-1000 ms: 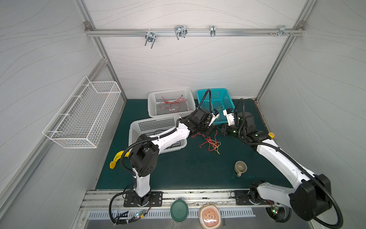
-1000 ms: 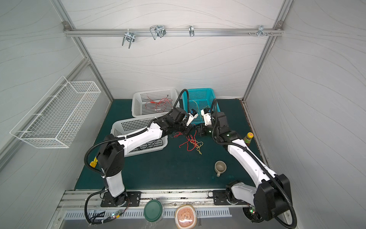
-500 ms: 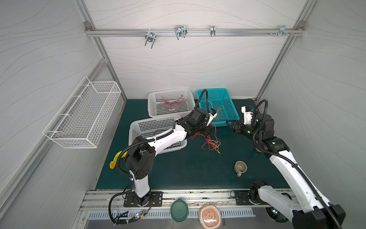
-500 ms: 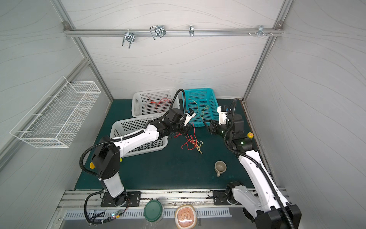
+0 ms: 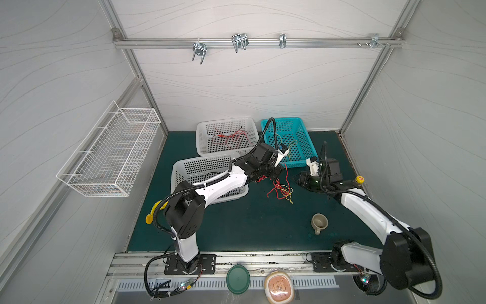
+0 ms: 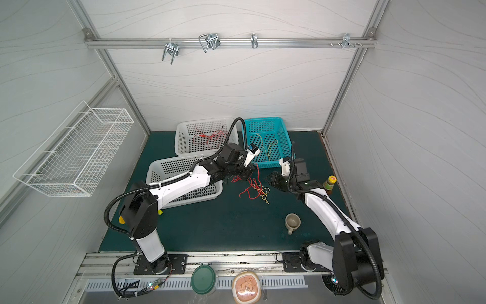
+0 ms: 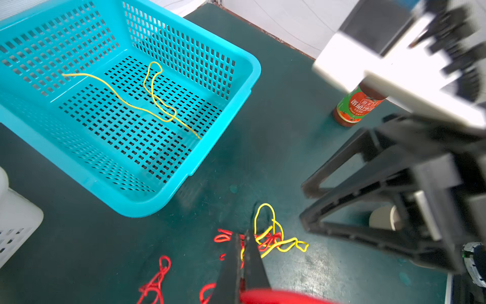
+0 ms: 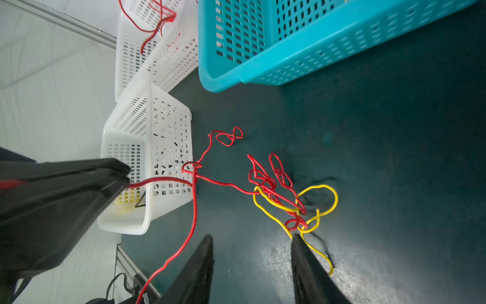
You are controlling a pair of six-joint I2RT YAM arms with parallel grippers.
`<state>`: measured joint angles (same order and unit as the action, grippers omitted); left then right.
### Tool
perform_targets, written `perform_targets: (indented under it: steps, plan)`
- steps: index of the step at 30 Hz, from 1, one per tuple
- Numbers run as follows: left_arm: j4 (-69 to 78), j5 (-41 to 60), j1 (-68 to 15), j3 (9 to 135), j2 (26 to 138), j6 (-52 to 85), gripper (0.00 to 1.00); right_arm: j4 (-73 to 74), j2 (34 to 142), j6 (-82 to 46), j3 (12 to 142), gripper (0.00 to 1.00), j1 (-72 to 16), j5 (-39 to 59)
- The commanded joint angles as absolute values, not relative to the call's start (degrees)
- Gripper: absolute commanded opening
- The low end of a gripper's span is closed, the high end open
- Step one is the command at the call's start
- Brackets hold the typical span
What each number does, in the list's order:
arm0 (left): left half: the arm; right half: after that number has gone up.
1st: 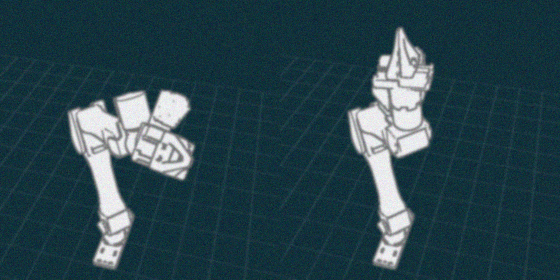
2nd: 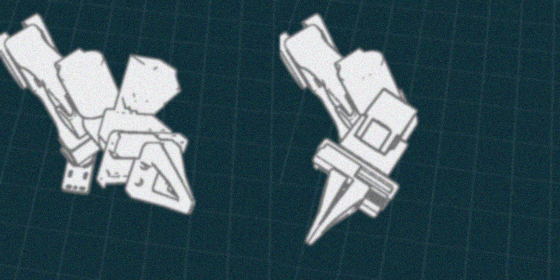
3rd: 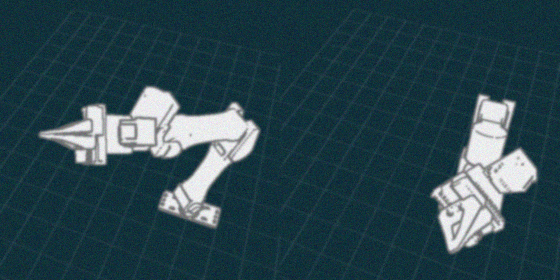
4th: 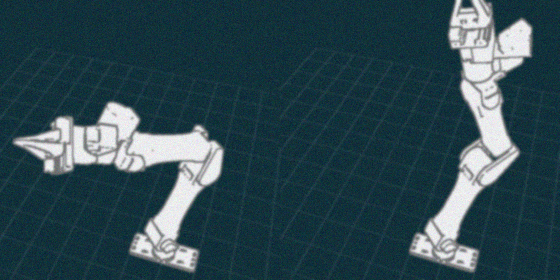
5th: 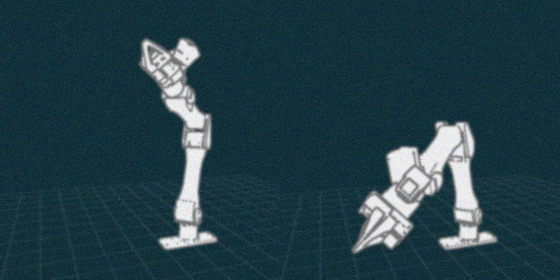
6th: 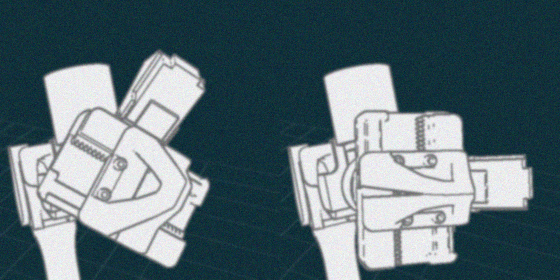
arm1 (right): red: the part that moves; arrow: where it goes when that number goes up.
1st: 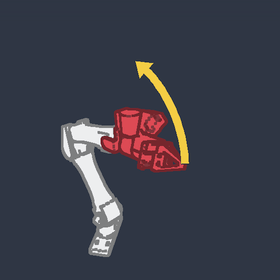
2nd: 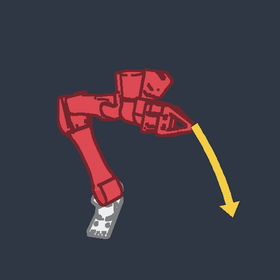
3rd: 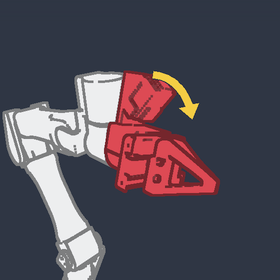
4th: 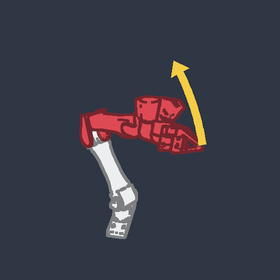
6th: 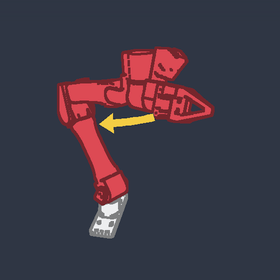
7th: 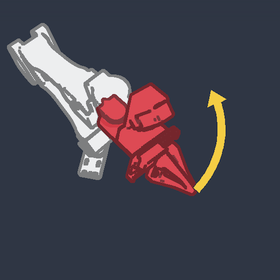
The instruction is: Untangle the cables
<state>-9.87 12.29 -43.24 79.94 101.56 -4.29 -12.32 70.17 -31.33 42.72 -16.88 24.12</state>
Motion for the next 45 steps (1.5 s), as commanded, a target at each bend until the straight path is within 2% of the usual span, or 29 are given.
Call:
perform_targets:
  steps: [1, 12, 14, 16, 19, 22, 33, 45]
  plan:
    - [-7.02, 13.30, -43.05, 80.07, 99.48, -4.89, 0.00, -7.20, 72.22, -33.37, 43.52, 0.48, -19.12, 27.59]
    - [-6.78, 13.01, -43.02, 80.42, 99.27, -5.16, 0.00, 1.04, 81.25, -37.95, 45.83, 0.46, -24.88, 30.91]
    - [-6.77, 12.84, -43.00, 80.37, 99.15, -5.17, 0.00, 2.07, 82.99, -38.52, 46.52, 0.44, -25.63, 31.76]
    - [-6.77, 12.48, -43.05, 80.09, 99.03, -5.17, 0.00, 3.21, 84.65, -39.18, 47.17, 0.36, -26.08, 32.66]
    - [-6.73, 11.86, -42.97, 79.39, 98.45, -5.35, 0.00, 3.44, 86.36, -39.48, 47.96, 0.15, -26.37, 33.09]
    - [-6.53, 11.39, -42.73, 78.37, 97.91, -5.24, 0.00, 3.07, 86.71, -39.35, 48.32, 0.00, -26.37, 32.73]
    - [-7.98, 13.61, -41.48, 74.85, 93.90, -5.48, 0.00, -6.47, 84.49, -34.41, 51.64, 0.00, -23.29, 23.59]
    - [-8.35, 13.51, -41.18, 72.34, 90.62, -4.68, 0.00, -12.09, 82.83, -29.78, 54.15, 0.00, -21.32, 20.96]
